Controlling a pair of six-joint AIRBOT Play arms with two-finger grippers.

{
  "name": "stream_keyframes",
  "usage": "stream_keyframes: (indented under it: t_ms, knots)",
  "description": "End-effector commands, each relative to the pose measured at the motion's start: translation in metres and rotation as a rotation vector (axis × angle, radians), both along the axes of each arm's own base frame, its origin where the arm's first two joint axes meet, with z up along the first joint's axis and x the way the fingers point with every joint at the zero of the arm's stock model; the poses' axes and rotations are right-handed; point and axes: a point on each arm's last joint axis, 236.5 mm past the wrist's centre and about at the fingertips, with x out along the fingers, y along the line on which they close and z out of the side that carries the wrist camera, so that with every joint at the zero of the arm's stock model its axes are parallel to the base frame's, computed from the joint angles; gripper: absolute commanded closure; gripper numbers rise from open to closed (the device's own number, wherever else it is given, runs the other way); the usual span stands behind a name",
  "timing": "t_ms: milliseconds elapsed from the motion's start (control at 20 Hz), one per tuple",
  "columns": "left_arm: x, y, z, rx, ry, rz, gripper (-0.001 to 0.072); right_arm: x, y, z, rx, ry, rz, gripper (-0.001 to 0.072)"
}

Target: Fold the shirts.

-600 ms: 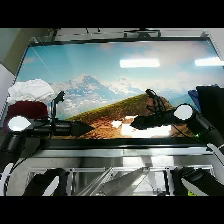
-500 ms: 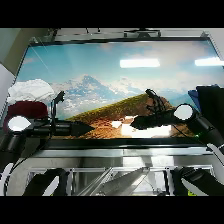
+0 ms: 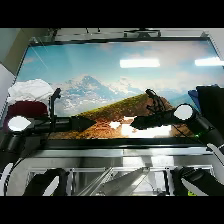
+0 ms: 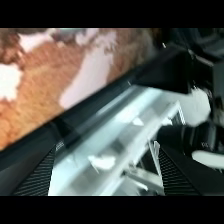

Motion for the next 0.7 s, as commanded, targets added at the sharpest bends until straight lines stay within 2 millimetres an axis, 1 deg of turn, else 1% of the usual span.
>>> stream_keyframes:
  t_ms: [0,50,150,200,300,350,400,450,500,550,600,650]
  knots:
    - [0.044,0.040,0.002,0.056,-0.079,0.185,-0.0007,0.000,0.000,0.000,0.000,0.001,0.001,0.0695]
    - [0.057,0.065,0.006,0.107,-0.109,0.242,-0.0007,0.000,0.000,0.000,0.000,0.002,0.000,0.0695]
    - [0.084,0.135,0.023,0.250,-0.189,0.398,-0.0007,0.000,0.000,0.000,0.000,0.002,0.001,0.0694]
    - [0.095,0.179,0.036,0.340,-0.235,0.499,-0.0007,0.000,0.000,0.000,0.000,0.001,0.001,0.0695]
    - [0.107,0.269,0.061,0.532,-0.306,0.699,-0.0007,0.000,0.000,0.000,0.000,0.001,0.001,0.0695]
    - [0.111,0.307,0.068,0.601,-0.313,0.771,-0.0007,0.000,0.000,0.000,0.000,0.002,0.001,0.0695]
    - [0.115,0.338,0.072,0.652,-0.307,0.818,-0.0007,0.000,0.000,0.000,0.000,0.001,0.001,0.0695]
    - [0.123,0.366,0.072,0.689,-0.290,0.847,-0.0007,0.000,0.000,0.000,0.000,0.001,0.000,0.0695]
    - [0.134,0.386,0.068,0.700,-0.270,0.862,-0.0007,0.000,0.000,0.000,0.000,0.001,0.001,0.0695]
    - [0.151,0.405,0.061,0.703,-0.251,0.861,-0.0007,0.000,0.000,0.000,0.000,0.001,0.001,0.0695]
    - [0.171,0.422,0.049,0.719,-0.227,0.845,-0.0007,0.000,0.000,0.000,0.000,0.001,0.000,0.0695]
    - [0.191,0.433,0.034,0.738,-0.202,0.817,-0.0007,0.000,0.000,0.000,0.000,0.001,0.000,0.0695]
